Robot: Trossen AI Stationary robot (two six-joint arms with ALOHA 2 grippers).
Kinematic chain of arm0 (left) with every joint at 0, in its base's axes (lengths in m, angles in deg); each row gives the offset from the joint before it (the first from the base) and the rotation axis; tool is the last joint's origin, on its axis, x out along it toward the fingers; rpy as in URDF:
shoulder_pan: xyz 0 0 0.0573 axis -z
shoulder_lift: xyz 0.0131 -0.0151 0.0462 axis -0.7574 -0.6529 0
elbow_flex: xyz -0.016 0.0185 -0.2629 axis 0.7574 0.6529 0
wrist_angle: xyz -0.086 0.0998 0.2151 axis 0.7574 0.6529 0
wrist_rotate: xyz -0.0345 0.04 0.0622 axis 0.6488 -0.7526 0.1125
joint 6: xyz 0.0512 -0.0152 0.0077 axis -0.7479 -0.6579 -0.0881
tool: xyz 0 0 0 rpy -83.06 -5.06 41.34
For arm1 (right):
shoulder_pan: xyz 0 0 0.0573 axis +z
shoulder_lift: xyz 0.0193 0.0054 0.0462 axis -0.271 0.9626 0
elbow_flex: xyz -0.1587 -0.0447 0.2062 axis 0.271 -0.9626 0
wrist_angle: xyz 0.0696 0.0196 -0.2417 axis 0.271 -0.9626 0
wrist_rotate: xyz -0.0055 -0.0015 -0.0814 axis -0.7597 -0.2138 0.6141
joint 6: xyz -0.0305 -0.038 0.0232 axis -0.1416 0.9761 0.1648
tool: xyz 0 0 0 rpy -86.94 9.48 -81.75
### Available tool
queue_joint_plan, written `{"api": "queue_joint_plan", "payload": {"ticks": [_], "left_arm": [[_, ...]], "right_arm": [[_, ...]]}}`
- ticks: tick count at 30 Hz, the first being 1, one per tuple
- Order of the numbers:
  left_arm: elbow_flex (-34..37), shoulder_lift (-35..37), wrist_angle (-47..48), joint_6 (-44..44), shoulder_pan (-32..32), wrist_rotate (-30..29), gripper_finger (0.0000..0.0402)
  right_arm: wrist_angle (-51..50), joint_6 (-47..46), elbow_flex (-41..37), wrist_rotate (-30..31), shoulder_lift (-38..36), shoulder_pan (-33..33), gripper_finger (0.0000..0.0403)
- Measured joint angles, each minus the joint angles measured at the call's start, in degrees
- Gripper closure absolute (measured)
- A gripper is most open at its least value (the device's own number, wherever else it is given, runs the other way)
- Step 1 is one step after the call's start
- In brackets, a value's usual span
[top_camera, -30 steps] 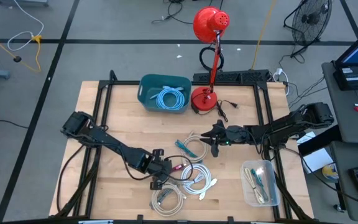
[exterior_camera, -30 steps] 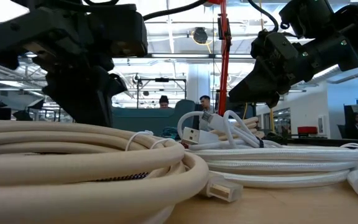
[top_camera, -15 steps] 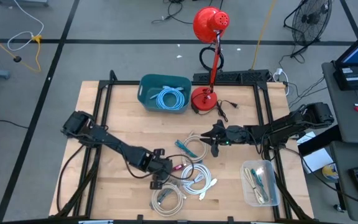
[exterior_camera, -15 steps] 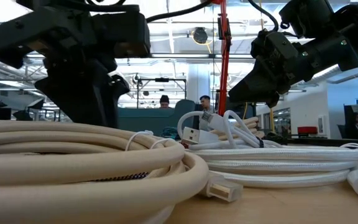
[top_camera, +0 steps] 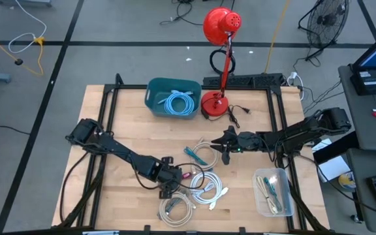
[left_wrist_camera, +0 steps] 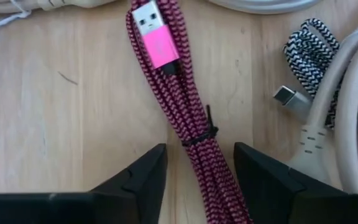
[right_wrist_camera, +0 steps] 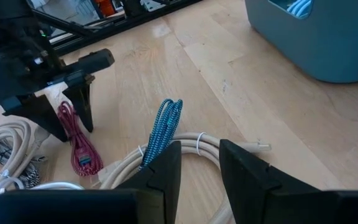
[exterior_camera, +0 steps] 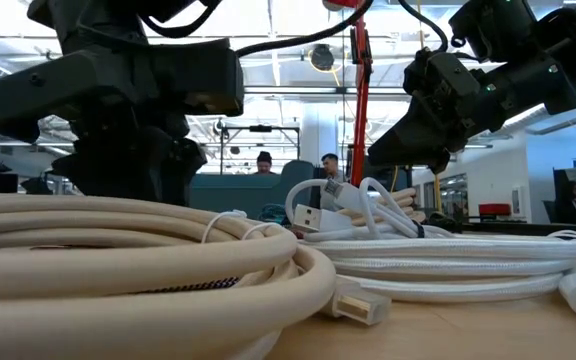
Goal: Pick & Place USB Port
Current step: Put the red charger cable into the transparent bin
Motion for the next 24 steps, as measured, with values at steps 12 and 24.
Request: {"api": "queue_joint_plan", "payload": {"ticks": [12, 24], "left_arm": [[0.6, 4.5, 1.0, -1.4, -0.1, -8.1, 0.0384], [0.3, 19.7, -0.5, -4.1, -0.8, -34.1, 0.039]], "right_arm": [[0.3, -0.1, 0.0, 0.0, 0.0, 0.0, 0.0303], [10.1, 1.9, 0.0, -3.5, 0.0, 0.4, 0.0303]]}}
